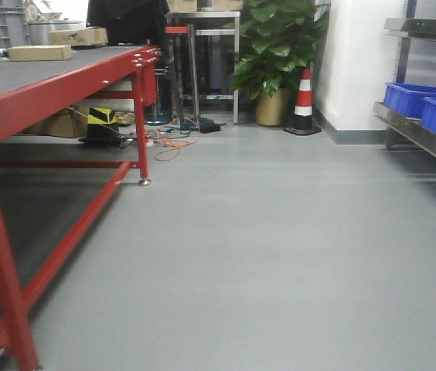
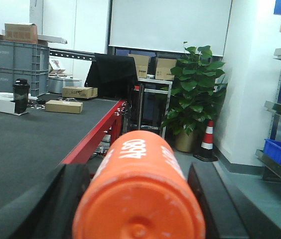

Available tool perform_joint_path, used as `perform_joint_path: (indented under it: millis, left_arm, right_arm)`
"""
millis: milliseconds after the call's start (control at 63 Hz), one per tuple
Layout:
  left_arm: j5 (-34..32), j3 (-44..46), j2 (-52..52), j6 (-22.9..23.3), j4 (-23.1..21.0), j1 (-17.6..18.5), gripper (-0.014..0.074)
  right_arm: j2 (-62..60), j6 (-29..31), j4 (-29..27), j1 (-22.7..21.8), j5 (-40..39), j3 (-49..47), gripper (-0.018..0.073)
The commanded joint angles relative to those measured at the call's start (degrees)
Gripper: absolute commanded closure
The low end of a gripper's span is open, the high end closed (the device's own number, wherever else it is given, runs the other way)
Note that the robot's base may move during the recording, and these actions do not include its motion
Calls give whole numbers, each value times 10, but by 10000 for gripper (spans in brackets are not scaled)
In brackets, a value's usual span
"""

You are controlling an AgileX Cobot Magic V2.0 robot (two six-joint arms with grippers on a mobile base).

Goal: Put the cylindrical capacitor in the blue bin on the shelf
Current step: 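Drive the base up to the shelf of blue bins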

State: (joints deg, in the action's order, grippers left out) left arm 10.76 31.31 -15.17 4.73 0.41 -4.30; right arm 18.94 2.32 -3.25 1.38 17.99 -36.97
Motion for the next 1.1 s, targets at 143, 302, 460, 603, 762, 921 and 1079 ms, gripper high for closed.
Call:
perform_joint_path:
  millis: [143, 302, 460, 603, 762, 921, 1079]
  left_arm:
    - [-11, 1, 1, 4, 0, -1, 708]
    - [-11, 1, 1, 4, 0, -1, 708]
    - [-11, 1, 1, 4, 0, -1, 708]
    - [-11, 1, 1, 4, 0, -1, 708]
    - [-11, 1, 1, 4, 0, -1, 708]
    - [-11, 1, 1, 4, 0, -1, 708]
    - [-11, 1, 2, 4, 0, -1, 708]
  right_arm:
    - [-2, 2, 0, 0, -17, 1, 725]
    - [-2, 2, 0, 0, -17, 1, 725]
    - [-2, 2, 0, 0, -17, 1, 725]
    - [-2, 2, 0, 0, -17, 1, 725]
    - [-2, 2, 0, 0, -17, 1, 725]
    - [-2, 2, 0, 0, -17, 1, 725]
    - [-2, 2, 0, 0, -17, 1, 725]
